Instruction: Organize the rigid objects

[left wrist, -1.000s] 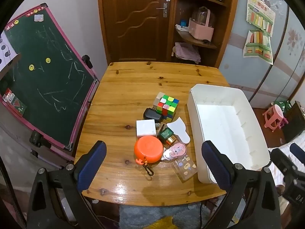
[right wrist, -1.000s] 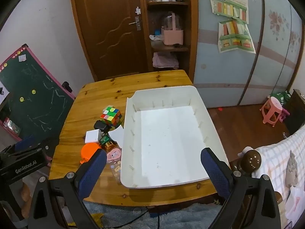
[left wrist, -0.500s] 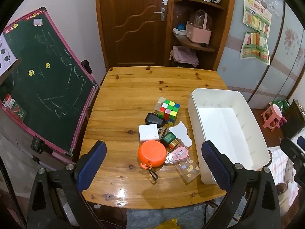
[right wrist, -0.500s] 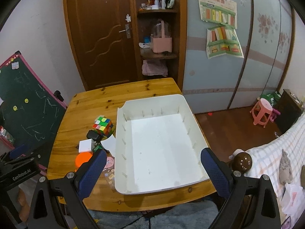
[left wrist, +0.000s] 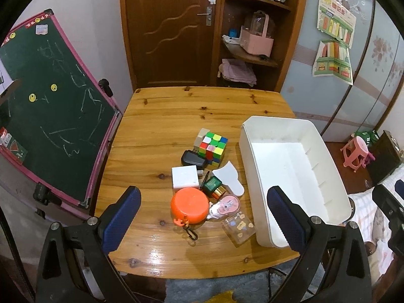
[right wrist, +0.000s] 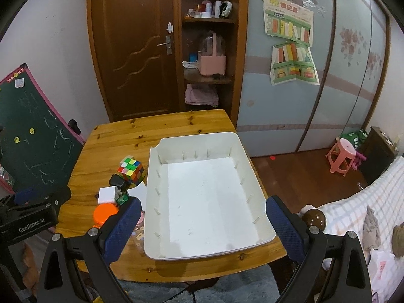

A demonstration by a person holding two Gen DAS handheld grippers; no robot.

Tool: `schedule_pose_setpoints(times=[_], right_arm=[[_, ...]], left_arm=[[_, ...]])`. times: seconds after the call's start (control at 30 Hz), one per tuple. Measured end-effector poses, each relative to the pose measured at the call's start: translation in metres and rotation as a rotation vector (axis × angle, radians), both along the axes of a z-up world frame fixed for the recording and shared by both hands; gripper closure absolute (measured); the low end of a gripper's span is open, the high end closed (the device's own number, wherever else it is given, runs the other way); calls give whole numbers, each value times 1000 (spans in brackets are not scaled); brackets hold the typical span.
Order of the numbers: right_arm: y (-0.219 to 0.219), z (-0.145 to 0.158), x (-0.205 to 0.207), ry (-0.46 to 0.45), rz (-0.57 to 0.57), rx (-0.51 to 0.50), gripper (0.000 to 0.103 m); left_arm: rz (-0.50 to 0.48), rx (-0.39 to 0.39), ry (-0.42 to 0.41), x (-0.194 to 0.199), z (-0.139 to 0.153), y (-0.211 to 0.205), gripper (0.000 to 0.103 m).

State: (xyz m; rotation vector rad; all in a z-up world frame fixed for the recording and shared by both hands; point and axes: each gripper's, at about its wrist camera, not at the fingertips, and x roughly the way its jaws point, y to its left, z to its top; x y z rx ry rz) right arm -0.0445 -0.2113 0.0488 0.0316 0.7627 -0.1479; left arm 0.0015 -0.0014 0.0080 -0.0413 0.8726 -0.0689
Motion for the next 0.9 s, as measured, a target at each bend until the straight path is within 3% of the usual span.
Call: schedule_pose_setpoints(times=[0.5,0.9], right_arm=[[-7,-4,21,2,61,28,4],[-9,-15,41,33,79,30,4]], left_arm=[[36,-32,13,13,1,0,3],[66,5,2,23,-1,3,3]])
